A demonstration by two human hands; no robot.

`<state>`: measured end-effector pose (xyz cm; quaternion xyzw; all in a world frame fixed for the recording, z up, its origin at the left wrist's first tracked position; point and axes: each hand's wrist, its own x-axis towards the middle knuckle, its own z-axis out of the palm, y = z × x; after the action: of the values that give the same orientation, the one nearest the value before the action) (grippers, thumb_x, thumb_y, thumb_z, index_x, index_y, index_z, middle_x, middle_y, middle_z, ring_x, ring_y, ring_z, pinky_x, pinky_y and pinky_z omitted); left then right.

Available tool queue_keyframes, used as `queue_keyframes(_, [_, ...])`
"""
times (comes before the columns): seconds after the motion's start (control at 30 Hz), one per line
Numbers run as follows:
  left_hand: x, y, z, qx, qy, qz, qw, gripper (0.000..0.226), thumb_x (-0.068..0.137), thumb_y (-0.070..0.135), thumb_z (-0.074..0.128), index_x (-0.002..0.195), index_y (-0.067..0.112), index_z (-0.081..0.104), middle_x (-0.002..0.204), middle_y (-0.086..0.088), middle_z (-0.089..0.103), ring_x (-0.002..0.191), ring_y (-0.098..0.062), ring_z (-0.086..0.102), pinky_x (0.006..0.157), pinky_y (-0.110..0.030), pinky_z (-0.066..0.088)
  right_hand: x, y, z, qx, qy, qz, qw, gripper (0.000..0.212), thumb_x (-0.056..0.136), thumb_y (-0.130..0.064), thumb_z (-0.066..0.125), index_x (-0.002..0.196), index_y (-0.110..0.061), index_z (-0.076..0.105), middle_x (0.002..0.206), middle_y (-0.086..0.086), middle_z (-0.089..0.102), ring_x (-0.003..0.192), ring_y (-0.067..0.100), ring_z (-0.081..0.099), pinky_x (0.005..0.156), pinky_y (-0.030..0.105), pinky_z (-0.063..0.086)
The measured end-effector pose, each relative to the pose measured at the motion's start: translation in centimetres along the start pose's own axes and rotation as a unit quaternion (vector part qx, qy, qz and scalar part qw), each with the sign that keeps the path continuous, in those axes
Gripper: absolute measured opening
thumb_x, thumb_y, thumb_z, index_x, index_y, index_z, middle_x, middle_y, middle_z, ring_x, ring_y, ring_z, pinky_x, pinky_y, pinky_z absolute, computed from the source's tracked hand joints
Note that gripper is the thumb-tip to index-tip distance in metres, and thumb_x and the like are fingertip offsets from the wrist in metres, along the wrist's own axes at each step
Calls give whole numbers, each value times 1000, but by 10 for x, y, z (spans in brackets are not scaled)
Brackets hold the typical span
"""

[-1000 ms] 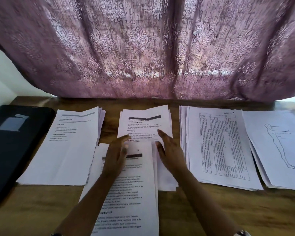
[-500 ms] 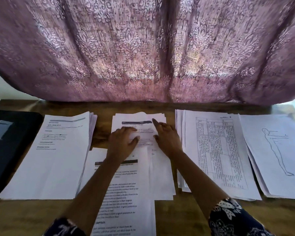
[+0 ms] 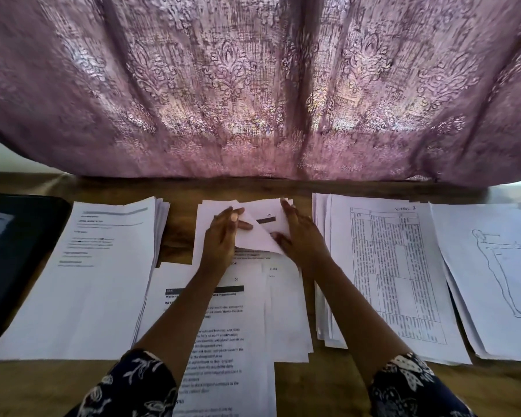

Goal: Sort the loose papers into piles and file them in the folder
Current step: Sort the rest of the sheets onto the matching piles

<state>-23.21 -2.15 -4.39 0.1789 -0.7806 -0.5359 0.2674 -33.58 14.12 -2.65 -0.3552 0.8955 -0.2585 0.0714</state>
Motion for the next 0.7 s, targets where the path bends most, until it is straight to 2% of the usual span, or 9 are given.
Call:
queue_keyframes(0.1, [0, -1, 0, 56, -18, -10, 998, 45, 96, 47, 34, 99, 21, 71, 130, 2, 60, 129, -17, 47, 111, -20, 24, 4, 5, 3, -36, -36, 11, 999, 75, 93, -43, 55, 153, -20, 16, 150, 8, 40, 135, 34, 38, 109, 47, 37])
queue_keyframes(0.2, [0, 0, 0, 61, -19, -14, 998, 46, 96, 45, 35, 112, 18, 68, 134, 3, 58, 128, -14, 48, 110, -16, 28, 0, -2, 0, -51, -18, -8, 998, 68, 95, -41, 54, 152, -22, 21, 142, -1, 50, 132, 31, 43, 105, 47, 40])
queue_keyframes(0.33, [-2, 8, -1, 30, -24, -21, 999, 39, 98, 45, 39, 128, 24, 54, 139, 5, 50, 127, -15, 48, 94, -2, 35, -16, -18, -4, 18, 56, 28, 998, 59, 94, -38, 56, 147, -26, 33, 115, 6, 67, 97, 28, 66, 88, 41, 55])
queue_keyframes(0.4, [-3, 12, -1, -7, -27, -19, 999, 45, 96, 42, 41, 135, 20, 49, 142, 4, 48, 130, -15, 46, 100, -12, 41, -29, -25, 2, 41, 78, -41, 995, 56, 96, -34, 54, 146, -22, 32, 123, 8, 65, 99, 29, 67, 91, 45, 54])
queue_keyframes(0.47, [-2, 11, -2, -15, -30, -19, 999, 48, 96, 42, 45, 139, 20, 44, 145, 7, 44, 133, -10, 41, 111, -28, 37, -37, -21, 14, -57, 79, -160, 982, 51, 98, -34, 41, 146, -19, 30, 130, 7, 61, 111, 29, 63, 109, 50, 33])
queue_keyframes(0.53, [1, 10, -2, 35, -37, -24, 998, 52, 93, 45, 50, 141, 28, 38, 146, 14, 38, 132, -4, 37, 110, -27, 33, -39, -19, 18, -81, 44, -184, 979, 50, 99, -32, 39, 146, -17, 32, 125, 6, 65, 116, 31, 60, 112, 50, 18])
queue_keyframes(0.6, [3, 7, -2, 111, -46, -17, 993, 54, 93, 41, 57, 142, 26, 40, 148, 8, 39, 128, -5, 38, 108, -29, 35, -41, -23, 14, 39, -24, -105, 993, 47, 101, -27, 42, 146, -18, 35, 125, 9, 64, 119, 33, 58, 108, 43, 36])
queue_keyframes(0.63, [4, 3, -1, 148, -54, -4, 988, 50, 93, 36, 59, 140, 23, 46, 149, 4, 40, 129, -9, 40, 110, -33, 34, -38, -24, 11, 102, -27, -66, 992, 45, 101, -25, 43, 144, -18, 38, 124, 10, 65, 113, 31, 61, 99, 36, 46])
queue_keyframes(0.7, [6, -3, 2, 215, -77, 22, 973, 40, 94, 29, 59, 133, 21, 56, 151, 1, 38, 134, -19, 43, 113, -34, 28, -25, -20, 5, 123, 28, -26, 992, 42, 100, -21, 47, 141, -18, 42, 122, 9, 65, 105, 27, 64, 89, 26, 48])
